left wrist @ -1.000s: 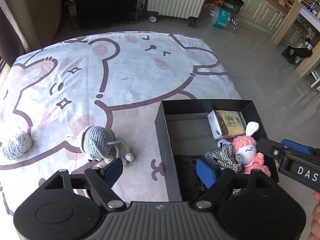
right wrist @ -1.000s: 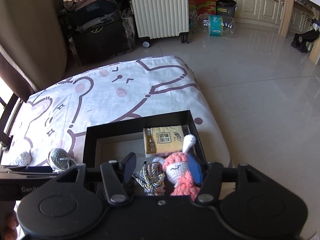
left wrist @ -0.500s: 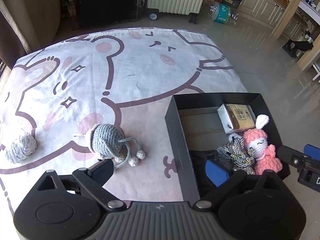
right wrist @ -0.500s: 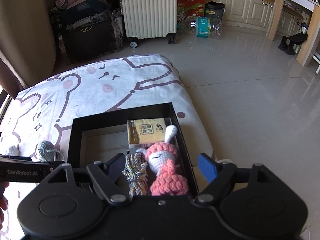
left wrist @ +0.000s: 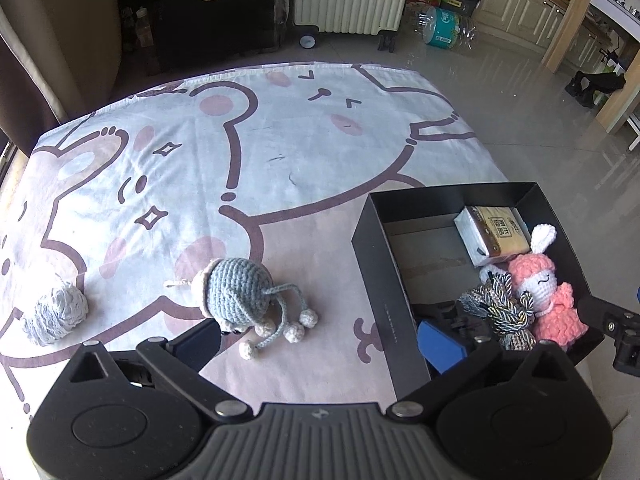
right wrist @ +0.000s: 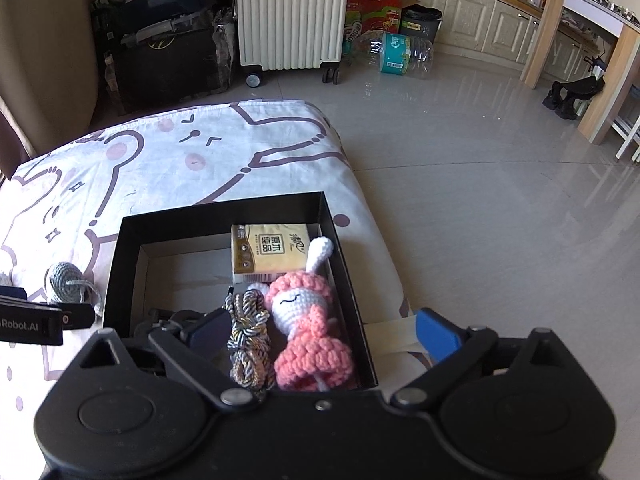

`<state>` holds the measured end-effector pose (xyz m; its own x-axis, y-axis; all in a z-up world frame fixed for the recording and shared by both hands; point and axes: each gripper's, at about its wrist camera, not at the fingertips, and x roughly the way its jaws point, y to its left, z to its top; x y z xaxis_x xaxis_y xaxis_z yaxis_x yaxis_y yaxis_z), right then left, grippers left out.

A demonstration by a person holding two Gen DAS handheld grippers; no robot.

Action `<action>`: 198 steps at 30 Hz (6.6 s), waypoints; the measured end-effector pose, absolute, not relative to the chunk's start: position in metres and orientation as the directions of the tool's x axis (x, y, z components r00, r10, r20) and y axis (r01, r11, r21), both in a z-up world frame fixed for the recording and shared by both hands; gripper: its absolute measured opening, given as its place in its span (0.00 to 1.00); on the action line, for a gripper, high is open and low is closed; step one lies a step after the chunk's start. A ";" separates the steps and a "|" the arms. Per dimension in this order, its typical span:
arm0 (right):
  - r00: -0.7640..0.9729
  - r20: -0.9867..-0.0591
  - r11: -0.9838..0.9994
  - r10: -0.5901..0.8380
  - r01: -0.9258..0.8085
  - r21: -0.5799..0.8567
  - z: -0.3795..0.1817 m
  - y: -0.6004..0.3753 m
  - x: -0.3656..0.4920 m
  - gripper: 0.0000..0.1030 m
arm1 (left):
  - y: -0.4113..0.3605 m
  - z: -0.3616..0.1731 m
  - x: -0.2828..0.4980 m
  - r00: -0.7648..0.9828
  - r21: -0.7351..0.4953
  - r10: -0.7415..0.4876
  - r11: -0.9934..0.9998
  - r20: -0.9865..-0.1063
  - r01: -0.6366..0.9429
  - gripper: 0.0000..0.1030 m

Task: Organize objects
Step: 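Withdraw both tools from the box toward the grey mouse and yarn ball, then close the left tool on the blue yarn ball while the right tool grasps the grey mouse, then lift the yarn ball with the left tool while the right tool carries the mouse toward the box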

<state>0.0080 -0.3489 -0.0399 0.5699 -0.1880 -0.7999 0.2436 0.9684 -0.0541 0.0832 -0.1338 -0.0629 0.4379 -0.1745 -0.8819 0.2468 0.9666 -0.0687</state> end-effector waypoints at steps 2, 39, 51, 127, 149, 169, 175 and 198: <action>0.568 -0.800 0.967 -0.194 0.249 -0.058 -0.041 -0.349 0.008 0.98 | -0.133 -0.062 0.084 0.440 -0.076 -0.181 0.966 -0.879 0.246 1.00; 0.605 -0.787 0.986 -0.123 0.165 -0.027 -0.042 -0.292 0.052 1.00 | -0.018 -0.055 0.101 0.483 -0.042 -0.048 0.999 -0.874 0.022 1.00; 0.620 -0.783 0.998 -0.054 0.060 -0.021 -0.043 -0.240 0.070 1.00 | 0.035 -0.044 0.098 0.516 -0.014 0.018 0.998 -0.856 -0.059 1.00; 0.575 -0.795 0.909 0.191 -0.410 -0.079 -0.117 -0.136 0.105 0.91 | 0.072 -0.118 0.116 0.514 0.080 -0.138 0.922 -0.847 0.379 1.00; 0.635 -0.740 0.879 0.222 -0.459 -0.131 -0.104 -0.140 0.109 0.67 | 0.053 -0.119 0.101 0.511 0.221 -0.055 0.858 -0.858 0.463 0.79; 0.550 -0.798 0.885 0.246 -0.463 -0.047 -0.102 -0.137 0.109 0.49 | 0.059 -0.115 0.111 0.514 0.216 0.043 0.935 -0.857 0.282 0.40; 0.538 -0.800 0.901 0.265 -0.433 0.008 -0.096 -0.144 0.104 0.49 | 0.059 -0.108 0.106 0.505 0.147 -0.004 0.954 -0.863 0.260 0.39; 0.622 -0.742 0.948 0.250 -0.312 0.058 -0.032 -0.187 0.084 0.48 | 0.004 -0.033 0.094 0.576 0.117 -0.069 0.953 -0.814 0.281 0.39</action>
<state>0.0843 -0.1870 -0.0322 0.6221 0.2499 -0.7420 -0.3124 0.9482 0.0575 0.0941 0.0039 -0.0333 0.5764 -0.0694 -0.8142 0.2806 0.9526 0.1175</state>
